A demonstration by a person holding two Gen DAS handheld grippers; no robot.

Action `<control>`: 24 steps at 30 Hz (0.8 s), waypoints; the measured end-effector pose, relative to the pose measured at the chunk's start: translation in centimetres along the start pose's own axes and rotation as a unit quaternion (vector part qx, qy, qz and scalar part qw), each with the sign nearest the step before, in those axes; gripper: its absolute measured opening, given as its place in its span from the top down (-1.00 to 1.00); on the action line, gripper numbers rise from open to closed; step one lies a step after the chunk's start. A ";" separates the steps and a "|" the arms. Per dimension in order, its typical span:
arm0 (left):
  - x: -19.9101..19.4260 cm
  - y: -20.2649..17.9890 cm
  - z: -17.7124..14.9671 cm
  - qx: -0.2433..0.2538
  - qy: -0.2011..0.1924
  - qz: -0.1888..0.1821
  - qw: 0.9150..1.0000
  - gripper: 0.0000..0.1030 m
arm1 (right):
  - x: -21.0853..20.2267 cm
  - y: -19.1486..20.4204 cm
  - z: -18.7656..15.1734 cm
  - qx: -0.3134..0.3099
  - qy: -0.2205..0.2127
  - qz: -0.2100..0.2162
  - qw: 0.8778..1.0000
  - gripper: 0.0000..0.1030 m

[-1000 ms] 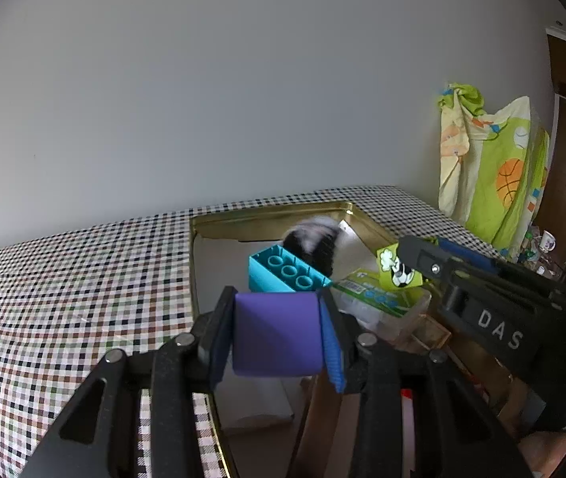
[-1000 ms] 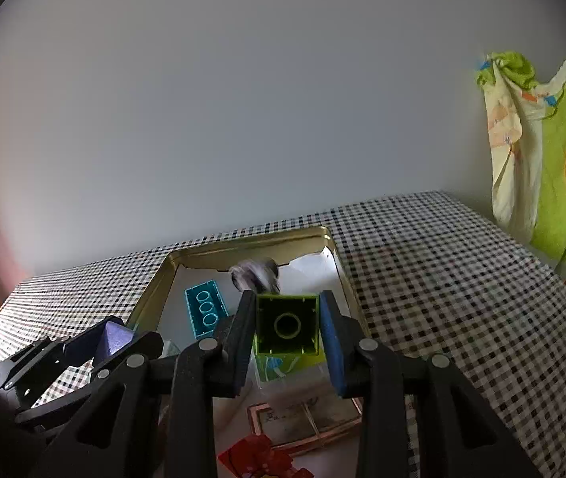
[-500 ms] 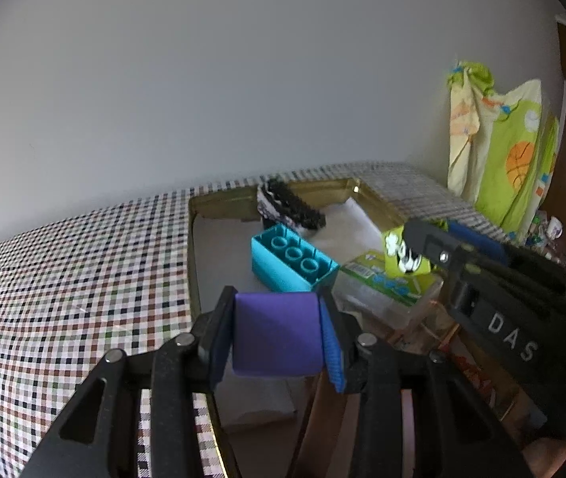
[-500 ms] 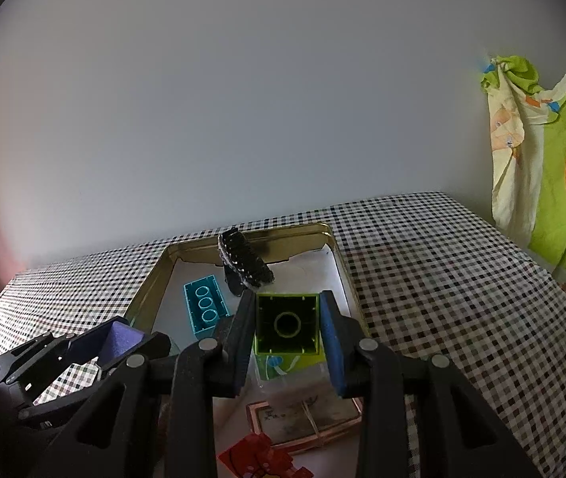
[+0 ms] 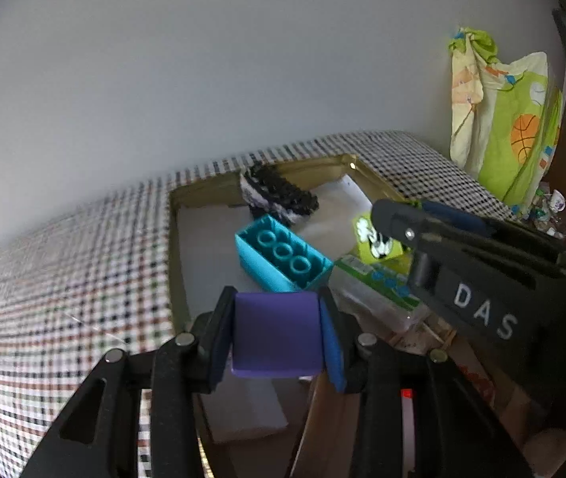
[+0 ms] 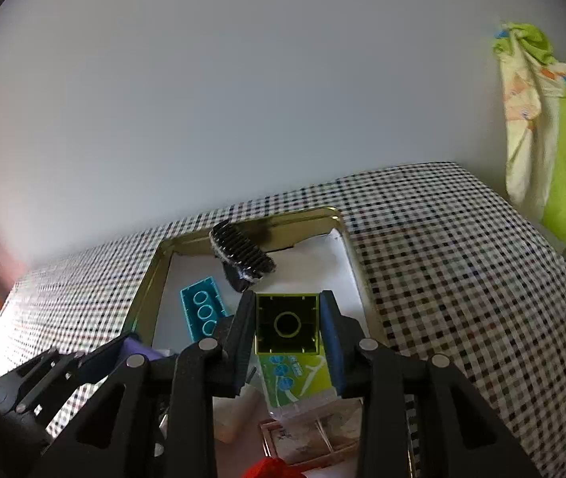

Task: Organize rigid objects
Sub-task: 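Bring the held purple and green blocks over the gold tray, then open both tools to drop the green and purple blocks into the tray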

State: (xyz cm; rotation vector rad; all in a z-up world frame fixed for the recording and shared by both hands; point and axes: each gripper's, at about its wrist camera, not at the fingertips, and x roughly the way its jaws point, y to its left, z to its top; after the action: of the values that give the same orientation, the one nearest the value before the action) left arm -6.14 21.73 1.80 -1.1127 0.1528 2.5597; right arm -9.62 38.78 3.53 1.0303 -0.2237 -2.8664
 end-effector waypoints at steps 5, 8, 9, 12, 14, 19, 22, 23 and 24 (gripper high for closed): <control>1.0 0.5 0.0 -0.014 0.036 -0.012 0.999 0.24 | 1.2 0.3 0.9 -0.007 0.018 -0.004 1.000 0.33; 1.2 0.2 -0.1 -0.009 0.047 -0.012 0.999 0.24 | 1.8 0.7 1.0 -0.013 0.021 -0.007 1.000 0.33; 1.3 0.2 -0.1 -0.007 0.050 -0.013 0.999 0.24 | 2.0 0.9 1.1 -0.017 0.024 -0.007 1.000 0.33; 1.3 0.4 0.0 -0.012 0.056 -0.012 0.998 0.09 | 2.3 1.6 1.1 -0.032 0.031 -0.003 0.999 0.33; 1.3 0.7 0.1 -0.024 0.063 -0.010 0.998 -0.49 | 2.6 2.0 1.2 -0.046 0.040 0.001 0.998 0.31; 1.0 0.8 0.3 -0.037 0.052 -0.036 0.997 -0.66 | 2.7 1.6 1.1 -0.025 0.049 0.038 0.998 -0.07; -0.3 1.4 0.1 -0.068 0.014 -0.049 0.996 -0.93 | 0.7 0.2 1.2 0.010 0.006 0.041 0.999 -0.46; -0.7 1.6 0.0 -0.074 0.004 -0.049 0.996 -0.96 | -0.1 -0.3 1.2 0.026 -0.011 0.041 0.999 -0.49; -1.1 1.7 -0.1 -0.078 -0.008 -0.046 0.996 -0.96 | -0.7 -0.9 1.0 0.041 -0.027 0.043 0.998 -0.51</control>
State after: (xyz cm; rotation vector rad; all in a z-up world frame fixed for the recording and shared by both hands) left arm -5.98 19.81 2.51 -1.1275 -0.1022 2.5323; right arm -9.74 39.85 4.63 0.9339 -0.3831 -2.8306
